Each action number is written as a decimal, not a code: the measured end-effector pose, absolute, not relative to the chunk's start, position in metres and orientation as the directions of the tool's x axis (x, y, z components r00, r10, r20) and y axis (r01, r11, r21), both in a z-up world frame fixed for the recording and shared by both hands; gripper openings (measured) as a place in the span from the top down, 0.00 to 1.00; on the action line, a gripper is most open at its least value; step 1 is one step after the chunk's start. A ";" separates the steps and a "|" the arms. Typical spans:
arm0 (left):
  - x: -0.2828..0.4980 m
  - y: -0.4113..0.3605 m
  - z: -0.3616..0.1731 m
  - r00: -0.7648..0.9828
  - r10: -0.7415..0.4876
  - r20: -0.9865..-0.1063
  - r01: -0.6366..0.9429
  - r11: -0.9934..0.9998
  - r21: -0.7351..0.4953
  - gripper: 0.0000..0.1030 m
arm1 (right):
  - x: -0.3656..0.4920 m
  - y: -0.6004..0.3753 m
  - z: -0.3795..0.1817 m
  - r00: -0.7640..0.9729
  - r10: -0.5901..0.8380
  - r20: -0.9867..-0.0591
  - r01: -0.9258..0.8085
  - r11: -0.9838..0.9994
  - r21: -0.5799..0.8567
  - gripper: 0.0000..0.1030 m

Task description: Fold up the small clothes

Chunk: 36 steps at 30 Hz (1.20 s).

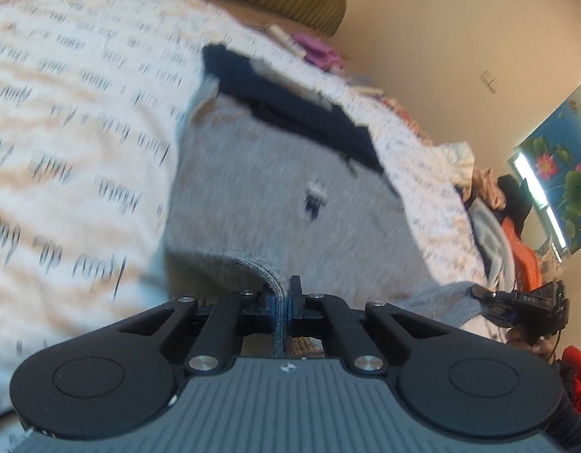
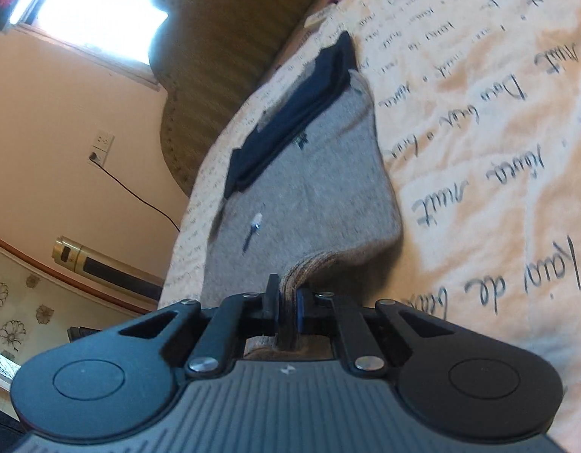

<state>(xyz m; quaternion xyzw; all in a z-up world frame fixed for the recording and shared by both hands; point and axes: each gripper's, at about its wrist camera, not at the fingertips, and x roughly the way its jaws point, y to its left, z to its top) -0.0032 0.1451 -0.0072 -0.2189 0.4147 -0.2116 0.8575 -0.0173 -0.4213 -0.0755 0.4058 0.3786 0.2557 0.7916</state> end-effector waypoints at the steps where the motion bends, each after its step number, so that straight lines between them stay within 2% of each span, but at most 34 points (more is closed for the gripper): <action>1: 0.007 0.145 -0.002 0.576 -0.551 -0.604 0.187 0.808 -0.559 0.97 | -0.008 -0.423 -0.071 0.594 0.713 -0.373 -0.113 0.533 0.839 0.93; 5: 0.054 0.141 0.010 0.608 -0.569 -0.553 0.196 0.783 -0.590 0.97 | 0.039 -0.423 -0.063 0.637 0.703 -0.316 -0.138 0.508 0.850 0.93; 14: 0.185 0.143 0.027 0.689 -0.528 -0.496 0.136 0.767 -0.627 0.97 | 0.165 -0.432 -0.060 0.701 0.685 -0.197 -0.147 0.409 0.901 0.93; 21: 0.287 0.139 0.032 0.718 -0.474 -0.509 0.116 0.803 -0.585 0.97 | 0.275 -0.436 -0.059 0.732 0.660 -0.168 -0.144 0.392 0.909 0.93; 24: 0.319 0.130 0.025 0.707 -0.457 -0.539 0.115 0.827 -0.550 0.97 | 0.317 -0.433 -0.064 0.731 0.651 -0.206 -0.124 0.423 0.898 0.93; 27: 0.322 0.125 0.014 0.688 -0.472 -0.551 0.141 0.832 -0.536 0.97 | 0.337 -0.419 -0.068 0.689 0.645 -0.330 -0.127 0.555 0.822 0.90; 31: 0.298 0.128 0.004 0.675 -0.487 -0.554 0.178 0.837 -0.518 0.97 | 0.325 -0.396 -0.070 0.605 0.648 -0.462 -0.225 0.696 0.682 0.90; 34: 0.282 0.136 0.003 0.675 -0.490 -0.552 0.180 0.834 -0.521 0.97 | 0.308 -0.388 -0.064 0.564 0.657 -0.500 -0.313 0.730 0.607 0.90; 35: 0.279 0.138 0.004 0.676 -0.490 -0.550 0.179 0.833 -0.523 0.97 | 0.302 -0.387 -0.060 0.560 0.655 -0.507 -0.338 0.740 0.581 0.89; 36: 0.276 0.140 0.005 0.677 -0.491 -0.548 0.179 0.833 -0.524 0.97 | 0.297 -0.385 -0.055 0.558 0.644 -0.523 -0.362 0.757 0.544 0.83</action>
